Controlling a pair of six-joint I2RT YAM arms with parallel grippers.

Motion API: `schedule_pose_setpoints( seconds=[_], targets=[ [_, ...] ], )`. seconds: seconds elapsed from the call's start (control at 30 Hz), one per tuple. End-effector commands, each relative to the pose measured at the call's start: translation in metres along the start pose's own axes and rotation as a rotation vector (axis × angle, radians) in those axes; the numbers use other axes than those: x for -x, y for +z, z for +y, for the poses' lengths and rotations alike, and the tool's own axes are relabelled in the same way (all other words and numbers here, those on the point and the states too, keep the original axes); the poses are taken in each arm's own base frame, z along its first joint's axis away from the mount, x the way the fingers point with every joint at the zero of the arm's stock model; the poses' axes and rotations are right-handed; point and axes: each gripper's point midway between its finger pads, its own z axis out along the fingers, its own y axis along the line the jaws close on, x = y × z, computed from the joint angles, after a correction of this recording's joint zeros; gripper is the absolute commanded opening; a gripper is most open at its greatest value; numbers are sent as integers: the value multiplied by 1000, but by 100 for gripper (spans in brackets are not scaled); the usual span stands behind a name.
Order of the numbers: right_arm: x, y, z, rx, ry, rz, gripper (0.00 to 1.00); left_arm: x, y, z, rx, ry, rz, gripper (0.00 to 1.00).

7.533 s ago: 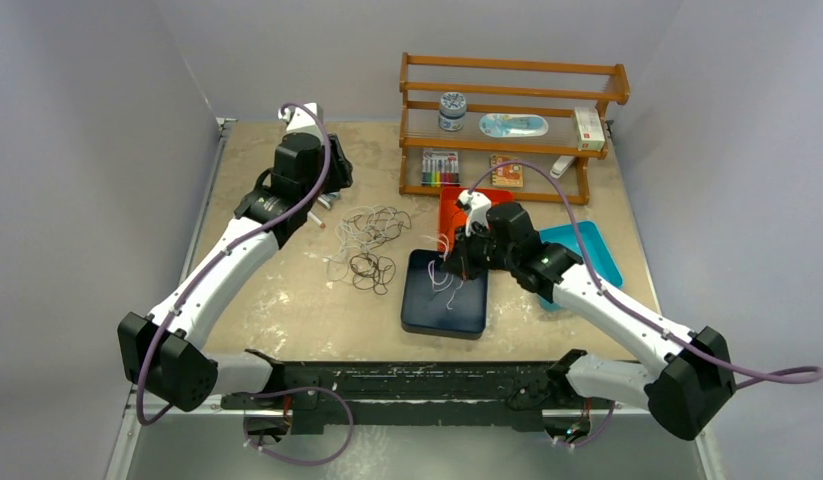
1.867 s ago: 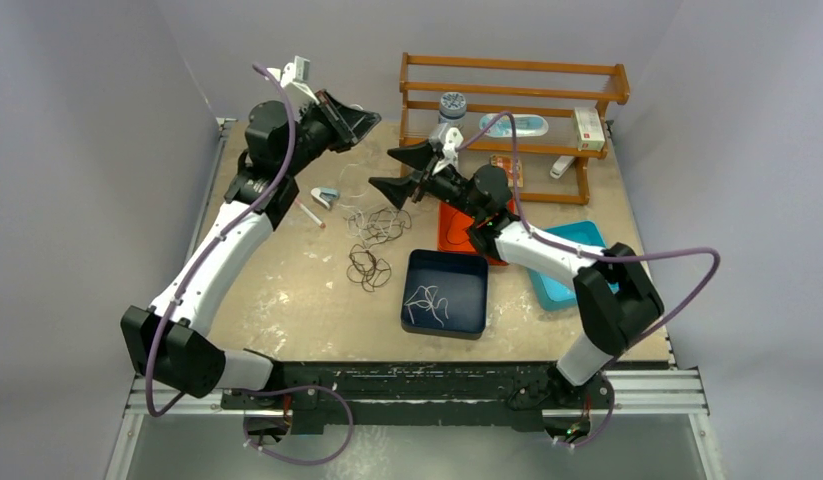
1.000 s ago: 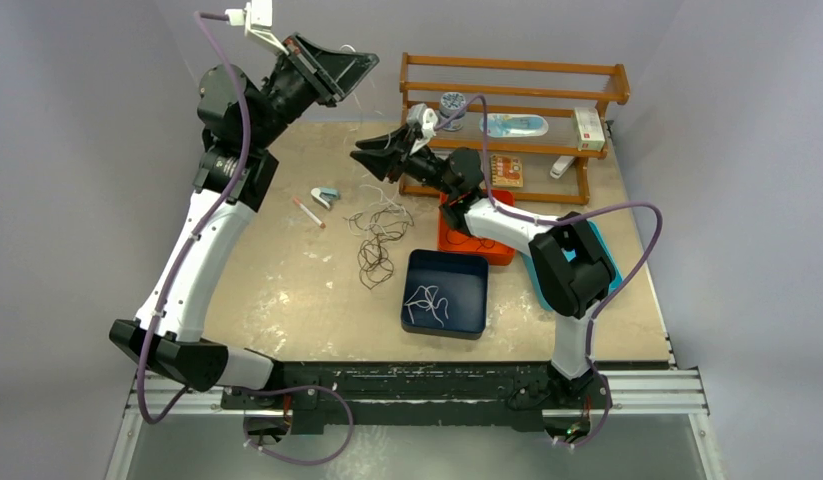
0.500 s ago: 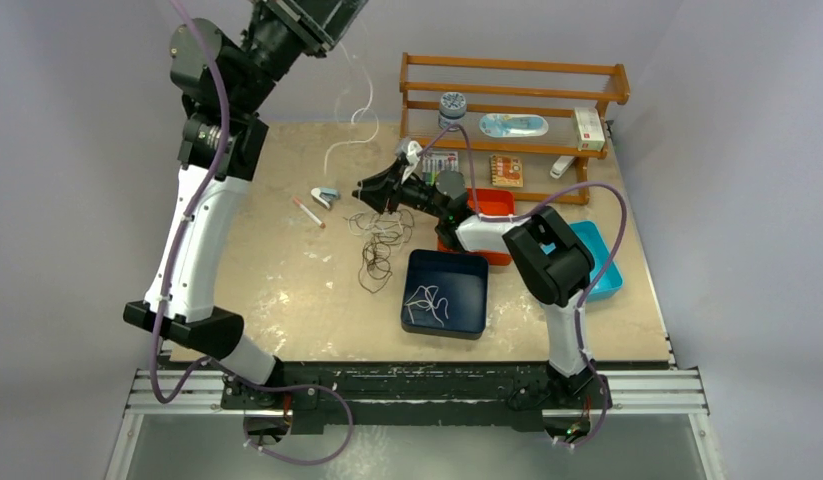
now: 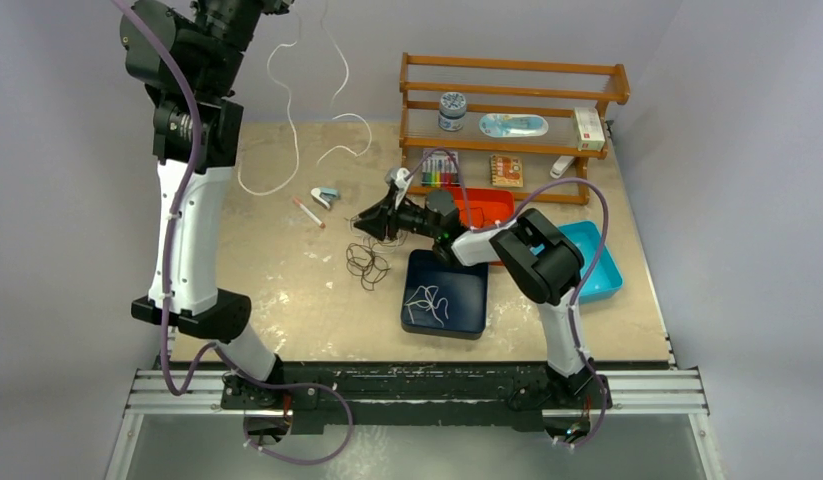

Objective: Untangle the cables

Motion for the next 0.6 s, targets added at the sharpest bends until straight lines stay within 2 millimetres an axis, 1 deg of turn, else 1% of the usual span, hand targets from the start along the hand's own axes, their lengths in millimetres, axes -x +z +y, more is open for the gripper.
schedule_pose_setpoints(
  seconds=[0.0, 0.1, 0.17, 0.27, 0.3, 0.4, 0.53, 0.57],
  targets=[
    [37, -12, 13, -2, -85, -80, 40, 5, 2, 14, 23, 36, -28, 0],
    [65, -27, 22, -15, -121, -122, 44, -6, -1, 25, 49, 43, -1, 0],
    [87, -39, 30, -20, -145, -156, 48, -13, -4, 32, 67, 50, 16, 0],
    [107, -60, 36, -76, -170, -170, 54, -23, -11, 41, 92, 55, 44, 0],
    [124, -69, 42, -90, -194, -199, 56, -28, -14, 45, 103, 53, 54, 0],
    [152, -89, 49, -146, -238, -238, 62, -41, -21, 54, 120, 42, 84, 0],
    [193, -105, 63, -181, -299, -293, 67, -60, -32, 65, 132, 17, 129, 0],
    [202, -108, 66, -187, -313, -304, 67, -64, -34, 65, 128, 9, 137, 0]
  ],
)
